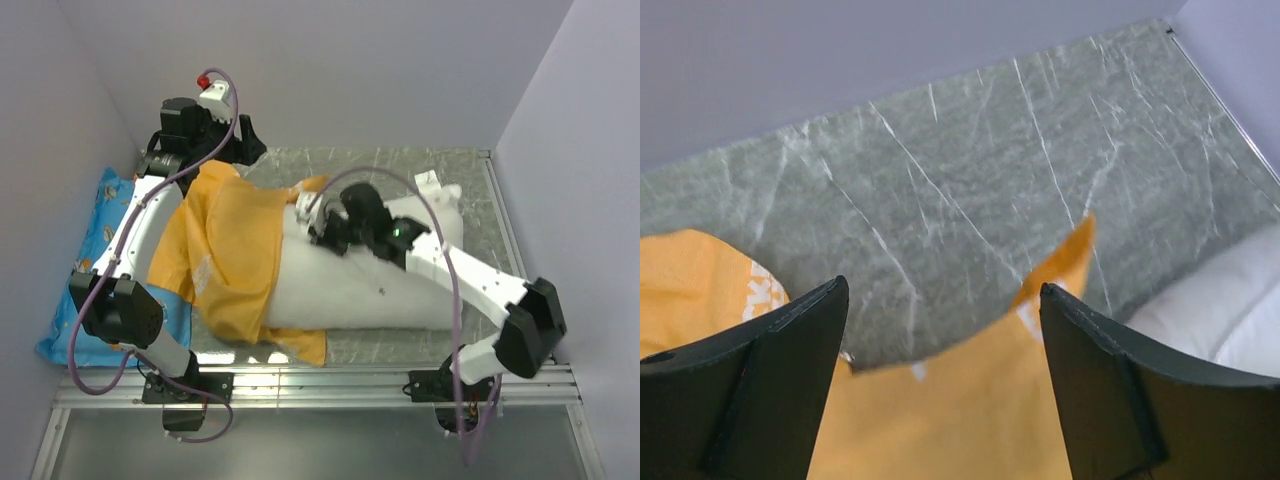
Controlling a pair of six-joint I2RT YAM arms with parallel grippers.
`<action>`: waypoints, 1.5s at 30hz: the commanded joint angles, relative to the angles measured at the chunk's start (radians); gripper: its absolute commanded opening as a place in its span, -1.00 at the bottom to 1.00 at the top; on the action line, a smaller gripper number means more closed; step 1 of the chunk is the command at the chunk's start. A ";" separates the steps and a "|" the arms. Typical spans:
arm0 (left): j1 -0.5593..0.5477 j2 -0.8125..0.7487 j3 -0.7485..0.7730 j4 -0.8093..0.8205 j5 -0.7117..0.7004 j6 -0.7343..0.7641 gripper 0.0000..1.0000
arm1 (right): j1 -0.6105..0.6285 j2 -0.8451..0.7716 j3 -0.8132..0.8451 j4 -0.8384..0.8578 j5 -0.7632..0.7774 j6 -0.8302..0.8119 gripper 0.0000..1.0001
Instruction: Put the pillow into the pillowcase
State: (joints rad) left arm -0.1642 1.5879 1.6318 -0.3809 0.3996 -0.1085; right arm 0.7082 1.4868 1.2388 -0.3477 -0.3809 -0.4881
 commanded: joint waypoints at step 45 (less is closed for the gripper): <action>-0.330 0.343 0.247 -0.045 0.613 -0.192 -0.99 | 0.321 -0.152 -0.325 0.105 0.353 -0.175 -1.00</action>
State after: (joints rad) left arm -0.4503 1.9198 1.7897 -0.6491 0.8719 -0.1444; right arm 1.0367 1.3296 0.9024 -0.1261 0.0151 -0.6590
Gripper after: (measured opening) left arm 0.012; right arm 0.059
